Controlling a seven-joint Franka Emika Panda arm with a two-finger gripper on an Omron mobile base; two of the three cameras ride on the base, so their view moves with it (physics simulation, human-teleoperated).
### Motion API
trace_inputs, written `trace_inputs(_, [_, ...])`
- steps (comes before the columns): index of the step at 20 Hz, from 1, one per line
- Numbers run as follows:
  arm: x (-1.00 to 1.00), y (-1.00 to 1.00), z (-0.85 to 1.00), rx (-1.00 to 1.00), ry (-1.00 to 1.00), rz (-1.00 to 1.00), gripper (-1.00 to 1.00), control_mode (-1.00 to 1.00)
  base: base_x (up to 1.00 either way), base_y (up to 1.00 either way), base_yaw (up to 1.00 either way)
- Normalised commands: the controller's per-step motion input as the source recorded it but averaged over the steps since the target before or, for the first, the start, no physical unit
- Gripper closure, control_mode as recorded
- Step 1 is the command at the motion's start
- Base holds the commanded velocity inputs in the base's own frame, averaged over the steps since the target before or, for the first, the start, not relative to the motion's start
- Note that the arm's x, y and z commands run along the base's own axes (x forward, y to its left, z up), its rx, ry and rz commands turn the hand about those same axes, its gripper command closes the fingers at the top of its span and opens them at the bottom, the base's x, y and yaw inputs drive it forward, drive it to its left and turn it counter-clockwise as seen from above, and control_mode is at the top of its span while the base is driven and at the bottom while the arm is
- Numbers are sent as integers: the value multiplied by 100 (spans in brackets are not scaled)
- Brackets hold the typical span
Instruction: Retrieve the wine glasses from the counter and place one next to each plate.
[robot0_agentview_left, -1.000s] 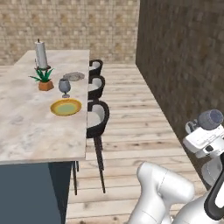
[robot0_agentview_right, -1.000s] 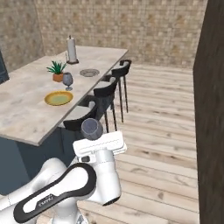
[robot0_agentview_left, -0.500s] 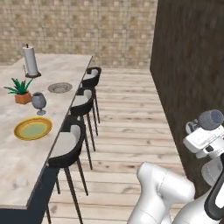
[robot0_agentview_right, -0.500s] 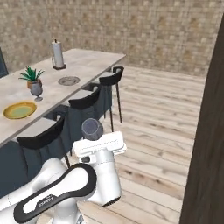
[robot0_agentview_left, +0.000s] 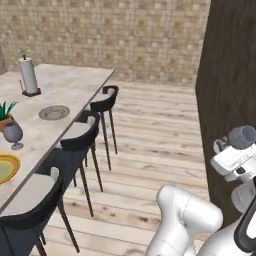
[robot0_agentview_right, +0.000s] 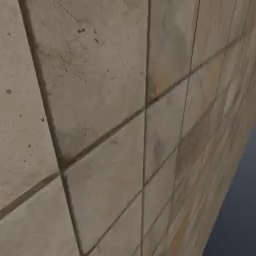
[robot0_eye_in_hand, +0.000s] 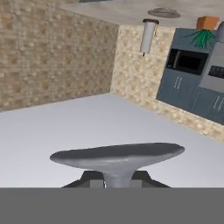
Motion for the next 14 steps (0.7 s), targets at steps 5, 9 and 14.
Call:
trace_inputs(5, [0,0,0,0,0,0,100,100,94,-75,60])
trace_inputs(9, [0,0,0,0,0,0,100,100,84,-67,65])
trace_inputs(14, [0,0,0,0,0,0,100,100,66,-63,65])
